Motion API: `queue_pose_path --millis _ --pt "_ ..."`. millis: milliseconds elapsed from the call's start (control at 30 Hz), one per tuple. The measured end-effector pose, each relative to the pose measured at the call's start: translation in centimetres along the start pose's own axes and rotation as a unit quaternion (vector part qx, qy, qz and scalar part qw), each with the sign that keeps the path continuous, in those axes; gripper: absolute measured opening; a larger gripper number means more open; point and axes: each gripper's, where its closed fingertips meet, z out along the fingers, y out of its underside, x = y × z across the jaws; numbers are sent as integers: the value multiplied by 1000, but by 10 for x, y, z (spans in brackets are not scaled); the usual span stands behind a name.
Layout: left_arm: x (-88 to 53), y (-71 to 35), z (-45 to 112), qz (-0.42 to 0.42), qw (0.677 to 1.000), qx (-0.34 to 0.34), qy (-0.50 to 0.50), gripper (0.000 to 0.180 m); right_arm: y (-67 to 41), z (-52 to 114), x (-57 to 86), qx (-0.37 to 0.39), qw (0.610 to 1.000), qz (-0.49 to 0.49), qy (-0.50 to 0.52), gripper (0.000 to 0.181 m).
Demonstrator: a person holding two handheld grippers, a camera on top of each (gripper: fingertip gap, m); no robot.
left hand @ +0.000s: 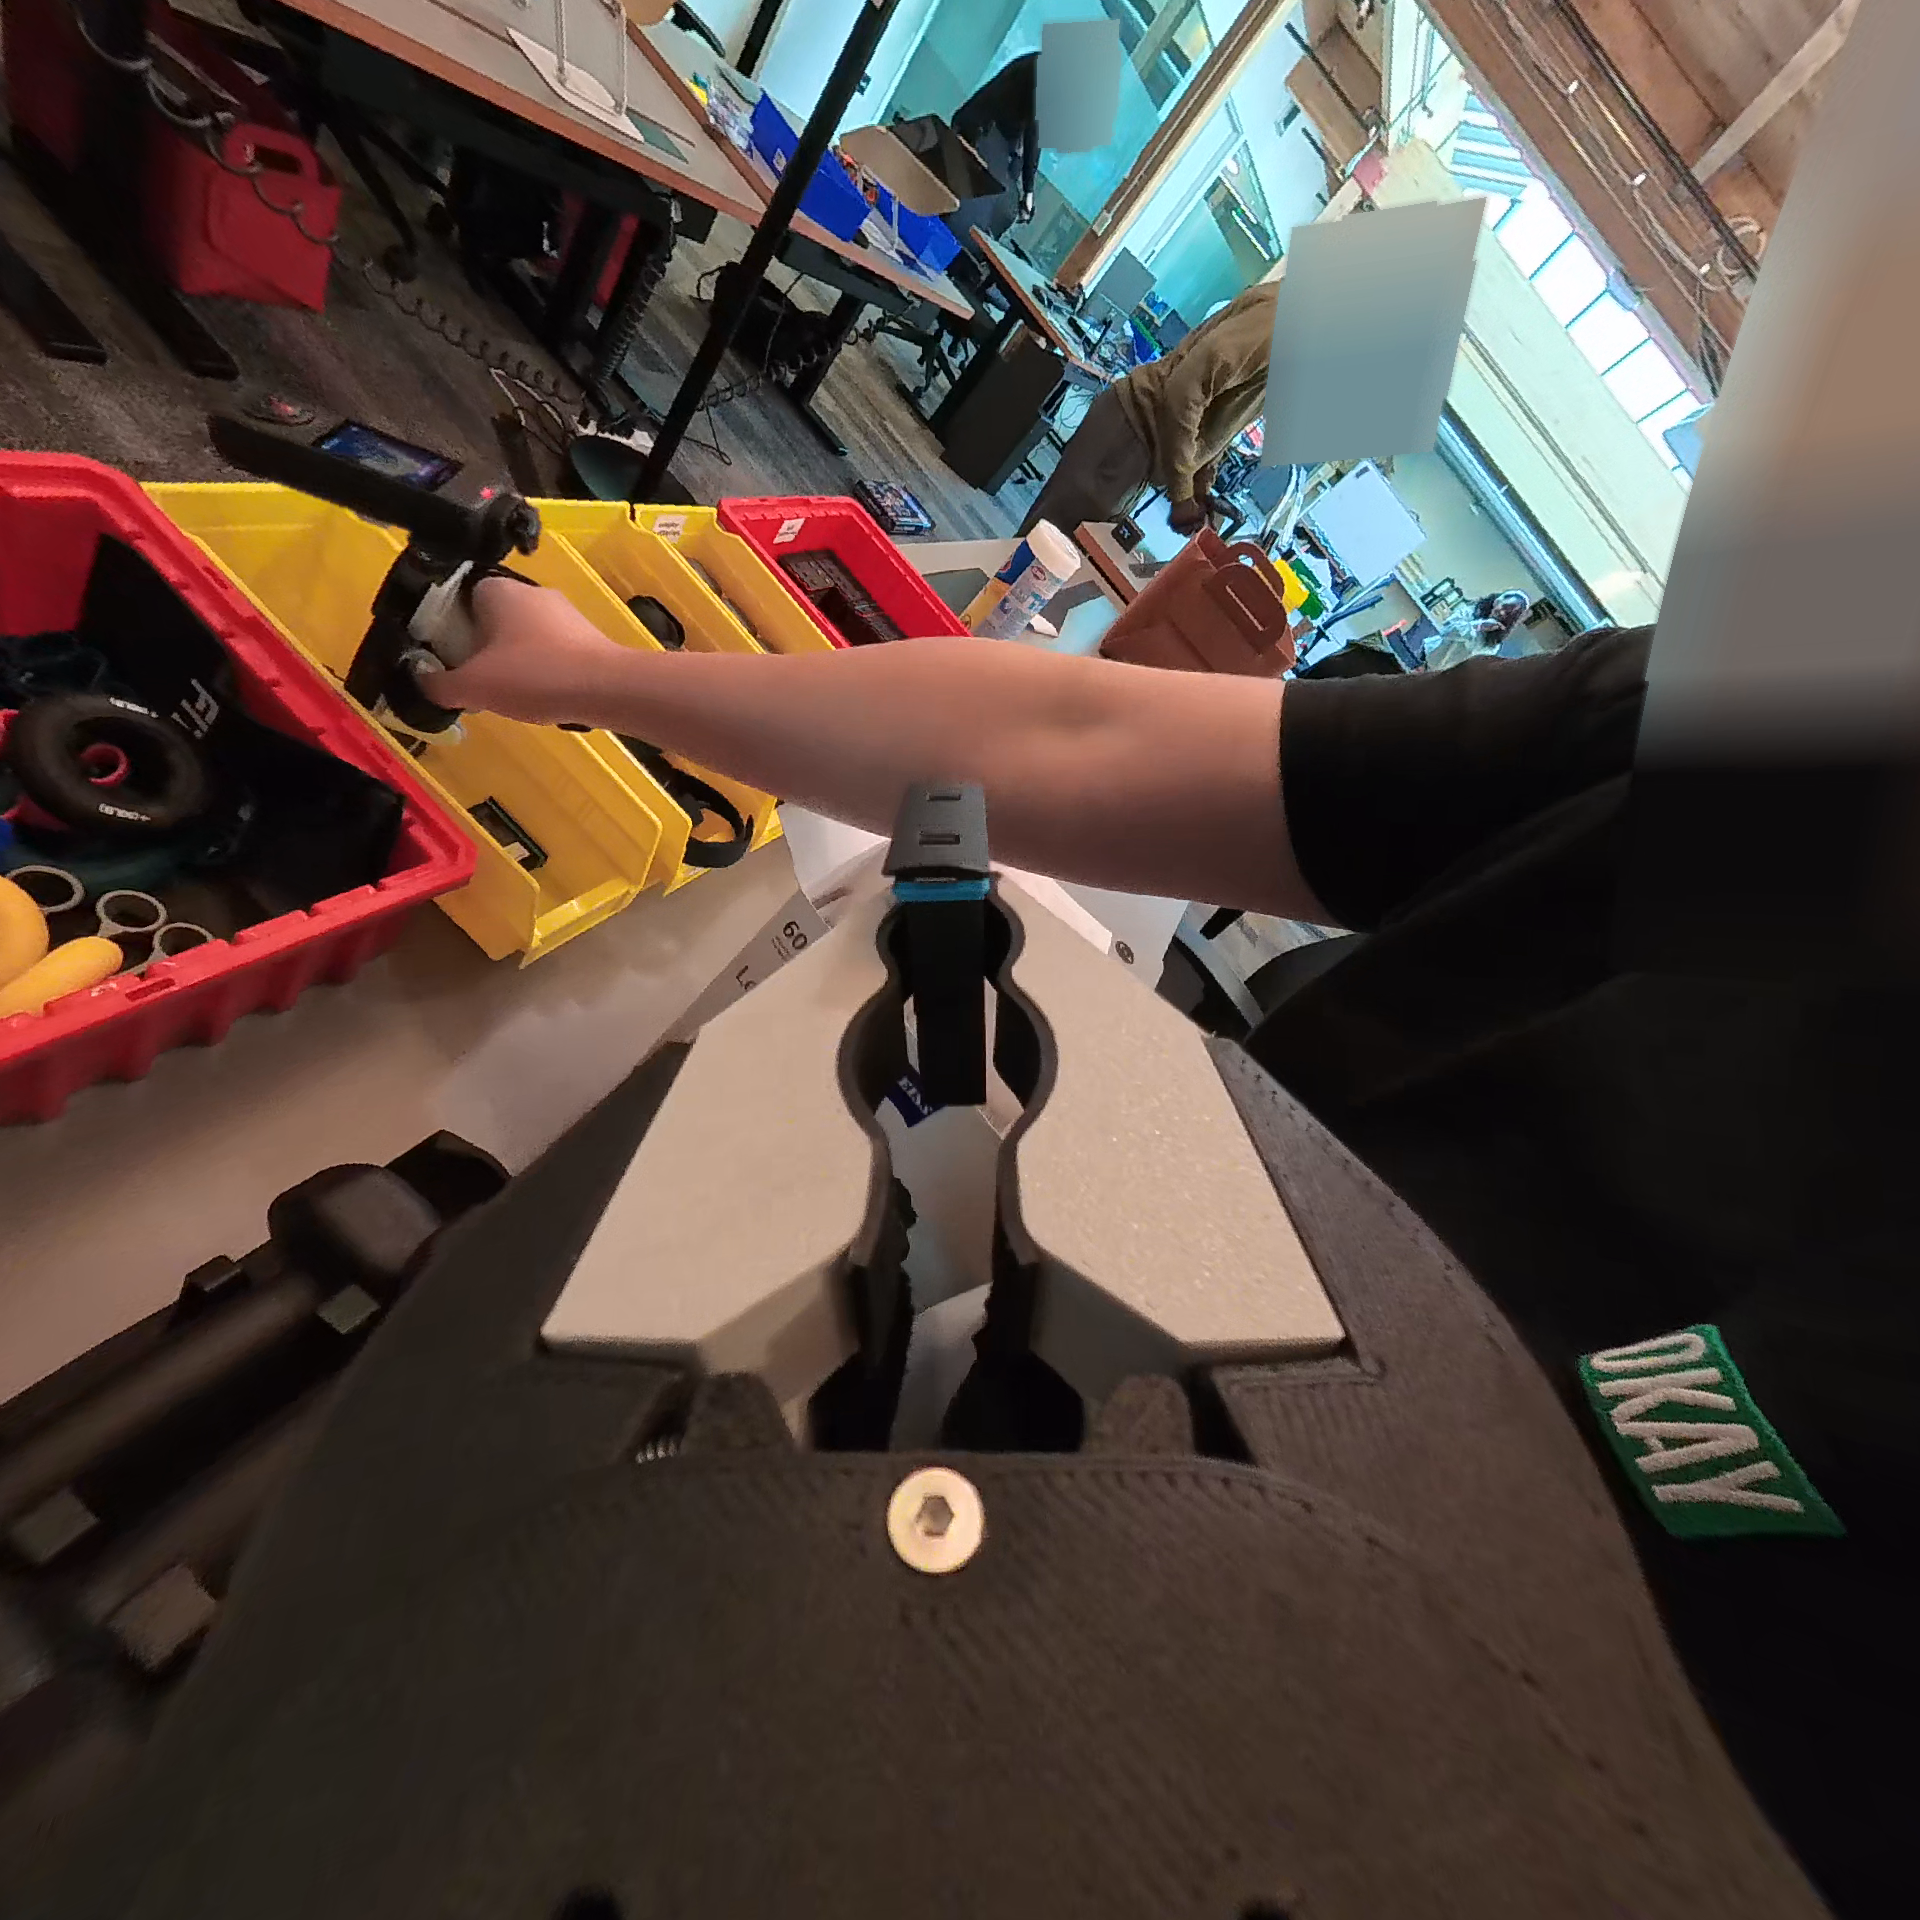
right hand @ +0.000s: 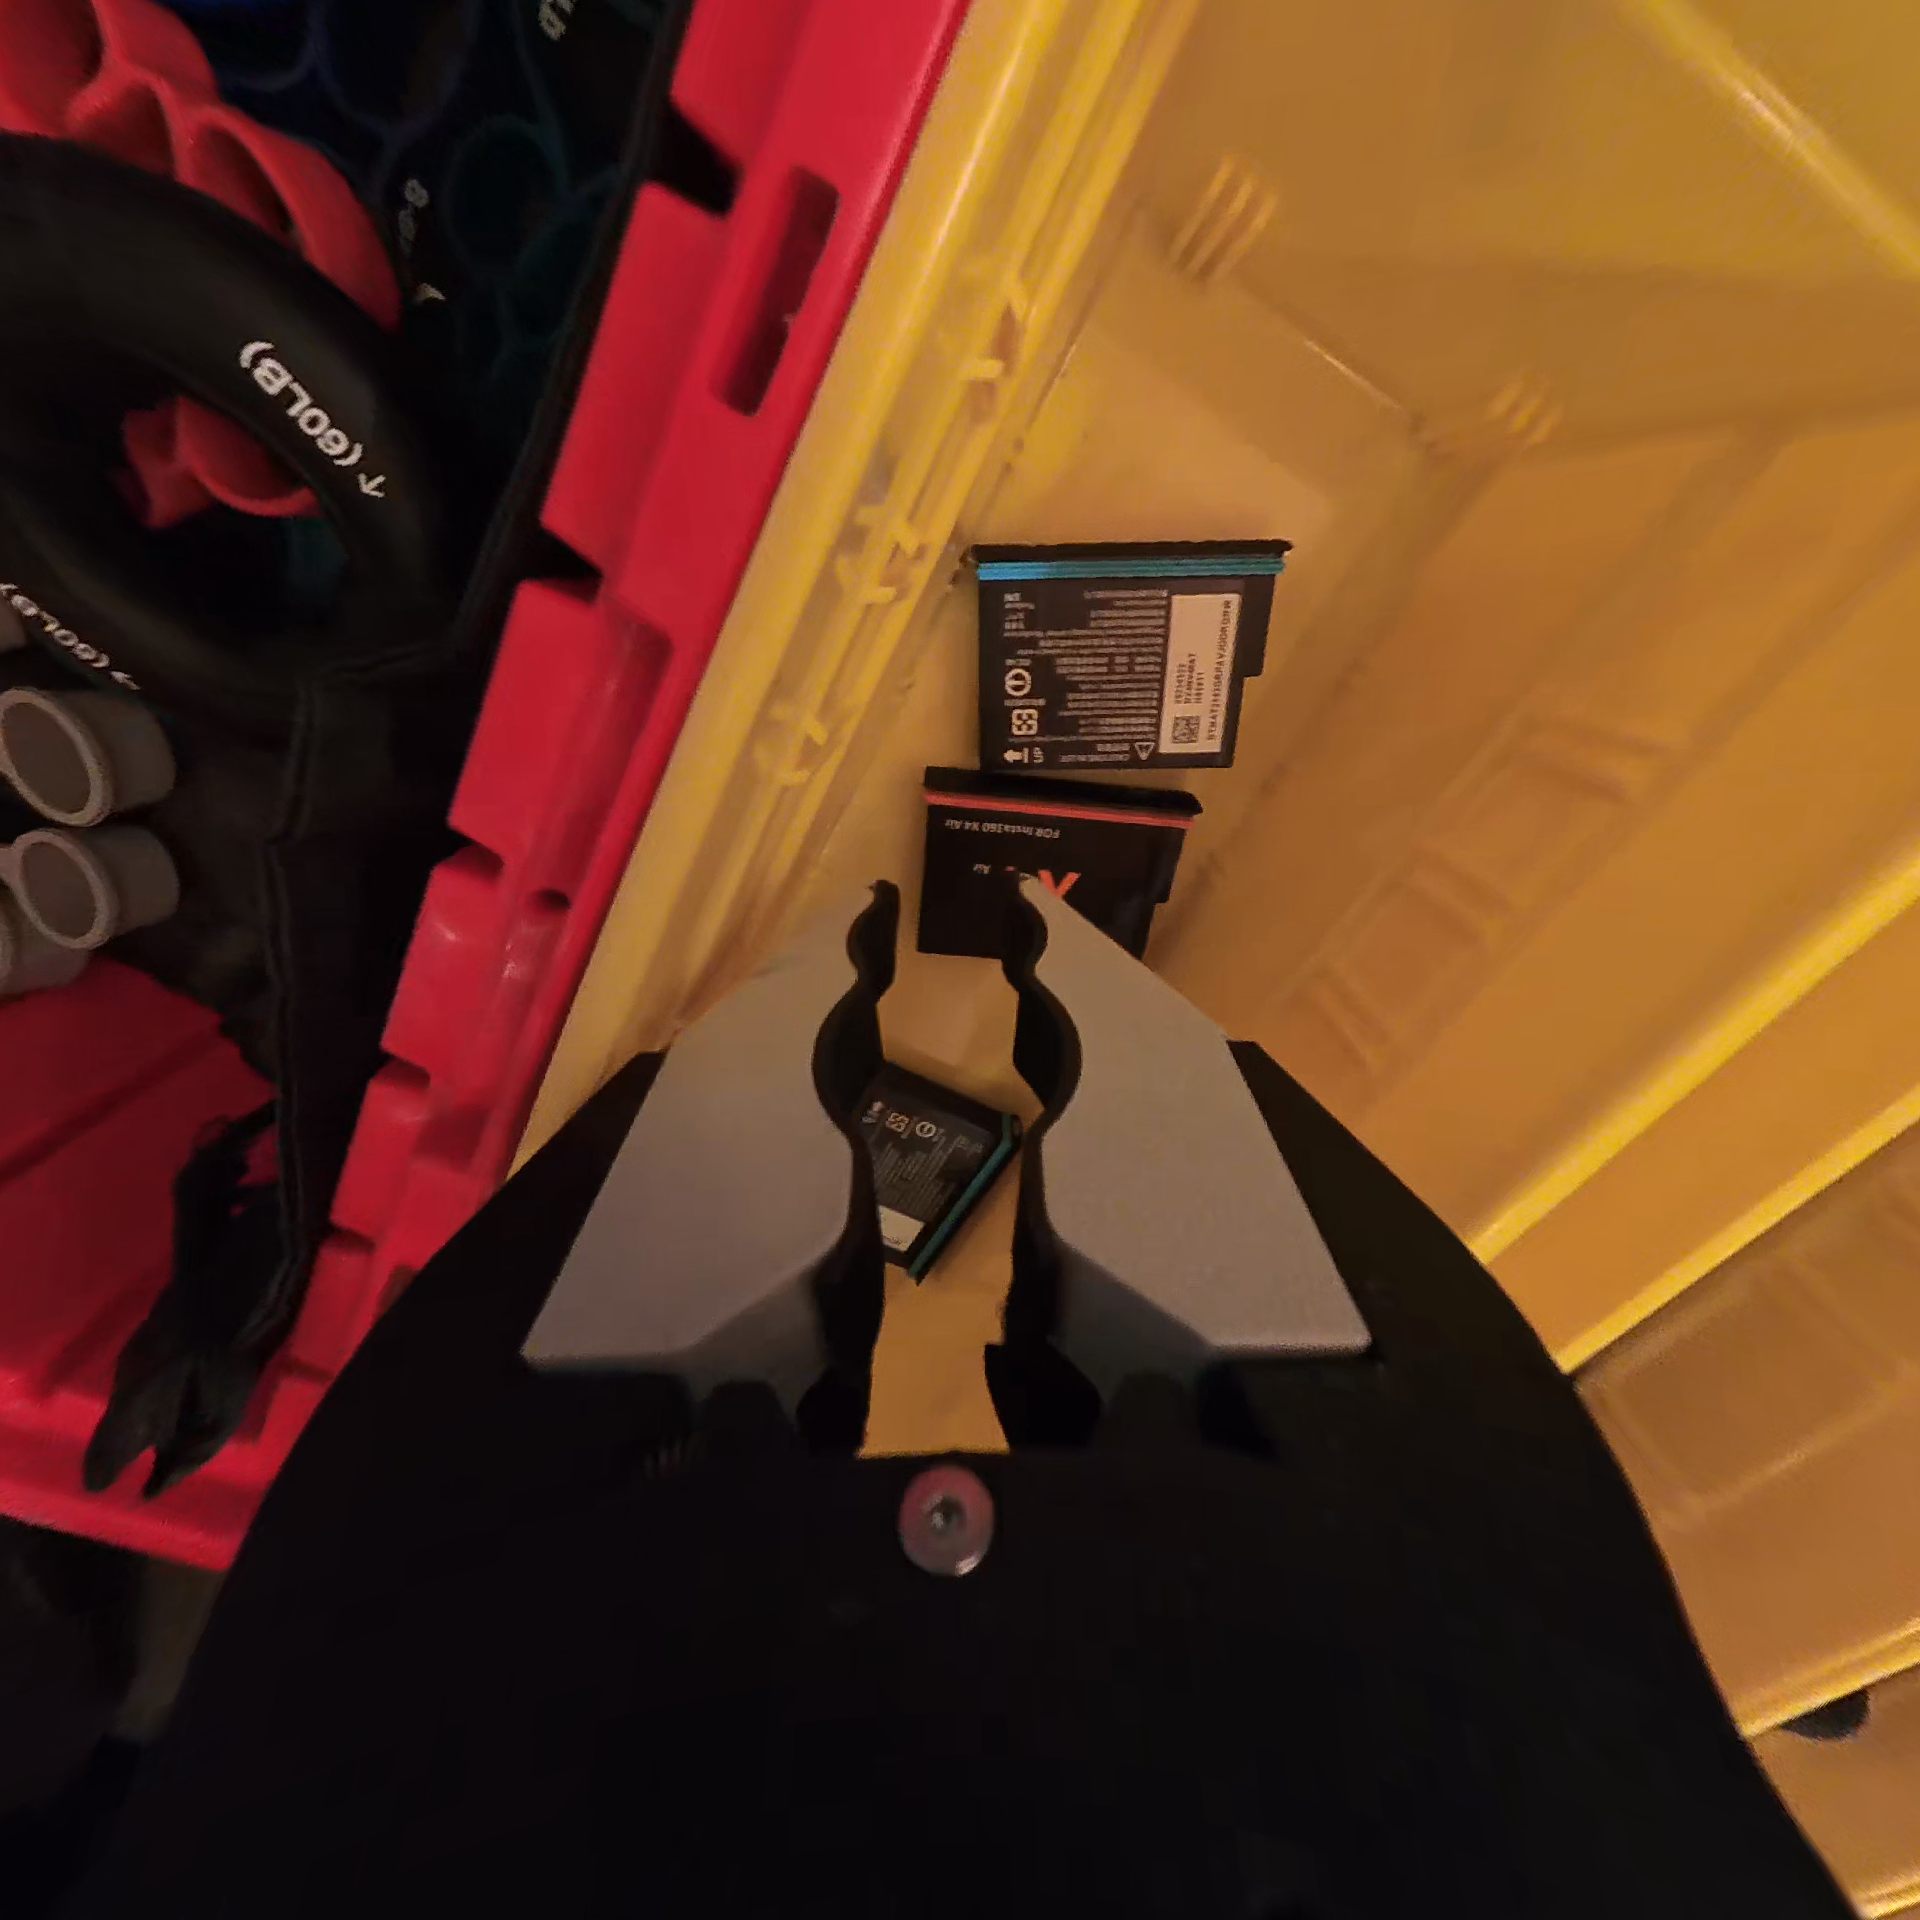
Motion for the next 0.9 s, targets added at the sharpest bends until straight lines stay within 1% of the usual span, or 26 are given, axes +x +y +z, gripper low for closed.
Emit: queue_pose_path --millis 67,167,233,367,400,467,500,600,733,833,867,900 --pt "1 2 0 -1 1000 -4 -4 8 -2 1 7 4 1000 7 21 27" --pt "3 3 -3 -1 1000 -5 -11 8 -10 1 14 39 997 60 29 38" --pt "6 3 -5 2 1000 -2 -16 8 -13 2 19 59 994 76 46 43" --pt "14 4 -13 8 1000 14 -21 8 -17 5 32 99 984 88 118 40" --pt "15 5 -15 7 1000 17 -23 8 -15 8 32 102 983 96 117 35" --pt "16 7 -21 4 999 21 -25 8 -11 15 29 106 983 117 95 33" --pt "15 9 -23 1 999 23 -27 8 -12 16 27 120 980 126 92 32" --pt "16 11 -30 -5 999 32 -27 8 -14 16 27 140 977 127 101 33" --pt "18 14 -35 4 999 38 -28 8 2 17 19 97 982 146 76 31" --pt "17 12 -36 11 999 43 -24 8 22 16 4 50 989 132 47 26" --pt "16 11 -36 12 999 45 -19 8 29 15 -1 26 991 125 32 23" --pt "16 10 -36 13 999 47 -14 8 33 12 -7 11 993 114 13 17"
